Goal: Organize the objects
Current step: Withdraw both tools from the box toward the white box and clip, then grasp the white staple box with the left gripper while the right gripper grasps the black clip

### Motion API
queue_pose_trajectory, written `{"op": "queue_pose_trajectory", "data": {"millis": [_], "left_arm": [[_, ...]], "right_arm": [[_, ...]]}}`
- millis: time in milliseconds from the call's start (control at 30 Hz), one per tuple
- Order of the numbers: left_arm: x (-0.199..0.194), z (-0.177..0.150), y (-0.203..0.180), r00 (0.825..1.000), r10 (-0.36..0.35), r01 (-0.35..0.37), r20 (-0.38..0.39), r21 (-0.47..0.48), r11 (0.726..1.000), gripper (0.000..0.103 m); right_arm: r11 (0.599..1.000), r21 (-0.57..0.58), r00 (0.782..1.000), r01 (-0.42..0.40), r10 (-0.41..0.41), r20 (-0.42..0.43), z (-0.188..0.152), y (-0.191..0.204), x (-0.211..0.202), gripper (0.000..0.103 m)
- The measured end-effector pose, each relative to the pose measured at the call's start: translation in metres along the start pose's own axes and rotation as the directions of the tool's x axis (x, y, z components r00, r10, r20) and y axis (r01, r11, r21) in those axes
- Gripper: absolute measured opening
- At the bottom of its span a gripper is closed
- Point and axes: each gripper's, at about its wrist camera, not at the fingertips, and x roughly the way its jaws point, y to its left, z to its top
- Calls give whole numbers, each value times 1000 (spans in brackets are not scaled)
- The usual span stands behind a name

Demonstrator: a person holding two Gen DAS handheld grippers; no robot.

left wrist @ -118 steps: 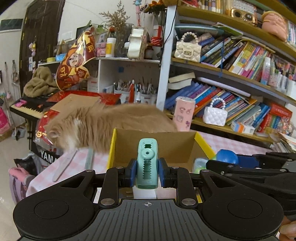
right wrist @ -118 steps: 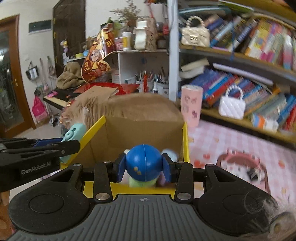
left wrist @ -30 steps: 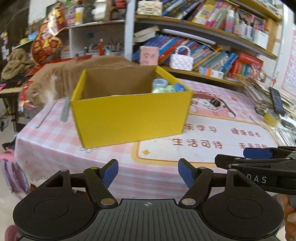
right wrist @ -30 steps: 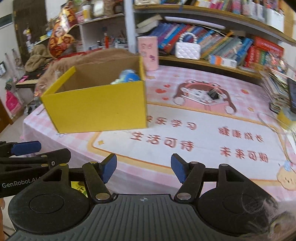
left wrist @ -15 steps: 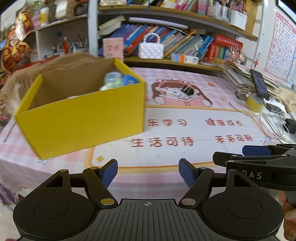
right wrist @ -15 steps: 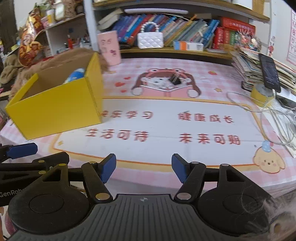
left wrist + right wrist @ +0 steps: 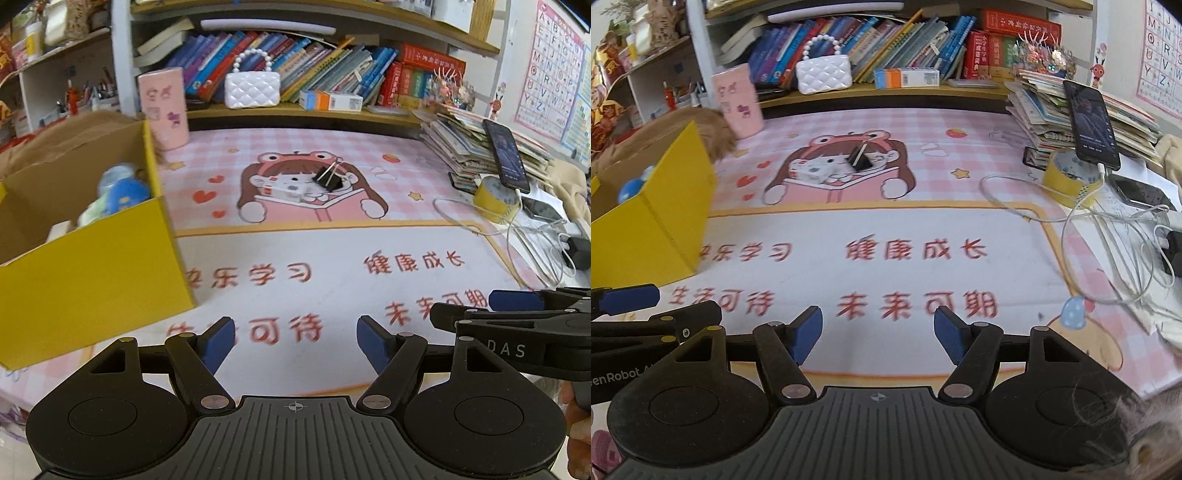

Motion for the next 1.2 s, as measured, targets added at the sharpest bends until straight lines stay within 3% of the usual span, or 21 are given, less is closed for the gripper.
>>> {"op": "queue_pose_trajectory", "data": {"millis": [433,767,1200], "left_arm": [[49,51,-24,998,67,-67,6,-38,997,75],[80,88,-22,988,153,-150,20,-88,985,75],[119,115,-14,978,210,-209,-4,-133,969,75]], "right_arm": [[997,-43,998,-67,66,-9,53,-39,50,65],[986,-104,990,-134,137,20,104,-51,92,65],[973,-120,979,-195,200,28,144,-55,136,63]]}}
